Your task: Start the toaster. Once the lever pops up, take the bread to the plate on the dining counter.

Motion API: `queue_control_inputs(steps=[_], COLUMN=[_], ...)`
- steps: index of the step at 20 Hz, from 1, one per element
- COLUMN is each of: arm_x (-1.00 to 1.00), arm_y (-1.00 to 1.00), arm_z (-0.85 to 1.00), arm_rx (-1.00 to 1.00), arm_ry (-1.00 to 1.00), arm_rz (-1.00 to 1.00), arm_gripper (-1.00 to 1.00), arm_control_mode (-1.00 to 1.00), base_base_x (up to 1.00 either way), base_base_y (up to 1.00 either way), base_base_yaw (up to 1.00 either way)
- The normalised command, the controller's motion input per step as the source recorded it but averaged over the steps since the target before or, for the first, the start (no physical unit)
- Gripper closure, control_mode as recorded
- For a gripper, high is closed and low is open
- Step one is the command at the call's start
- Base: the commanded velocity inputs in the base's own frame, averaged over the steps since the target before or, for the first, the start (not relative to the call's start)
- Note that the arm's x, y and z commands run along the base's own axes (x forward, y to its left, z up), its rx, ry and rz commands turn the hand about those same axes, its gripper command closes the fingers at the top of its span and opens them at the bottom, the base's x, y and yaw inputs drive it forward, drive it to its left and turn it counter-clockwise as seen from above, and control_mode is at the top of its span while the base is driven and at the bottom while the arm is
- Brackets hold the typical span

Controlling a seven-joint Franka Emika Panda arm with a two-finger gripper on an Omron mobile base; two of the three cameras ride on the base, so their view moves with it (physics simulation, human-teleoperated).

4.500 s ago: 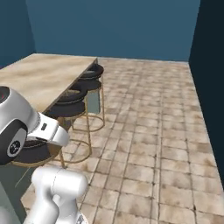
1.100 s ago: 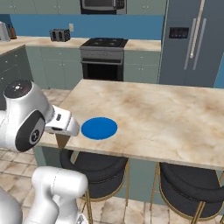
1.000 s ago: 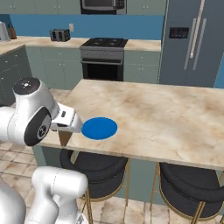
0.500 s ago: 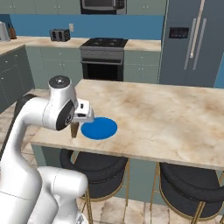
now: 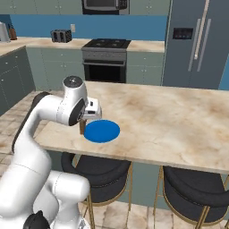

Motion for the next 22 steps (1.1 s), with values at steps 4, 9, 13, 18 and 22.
queue_control_inputs(steps=[4,9,13,18,22], arm_x=[0.61,0.51,0.43,0.54,0.42], arm_y=[-0.13,-0.26,-0.15,0.0,0.0], arm_z=[-0.14,-0.3,-0.47,-0.56,-0.33], arm_rx=[0.0,0.0,0.0,0.0,0.0], arm_ry=[0.0,0.0,0.0,0.0,0.06], arm_rz=[-0.05,-0.05,-0.03,0.0,0.0], arm_gripper=[1.0,1.0,1.0,1.0,1.0], arm_control_mode=[-1.0,-1.0,-1.0,-1.0,-1.0], base_base_x=[0.0,0.0,0.0,0.0,0.0], base_base_y=[0.0,0.0,0.0,0.0,0.0], base_base_yaw=[0.0,0.0,0.0,0.0,0.0])
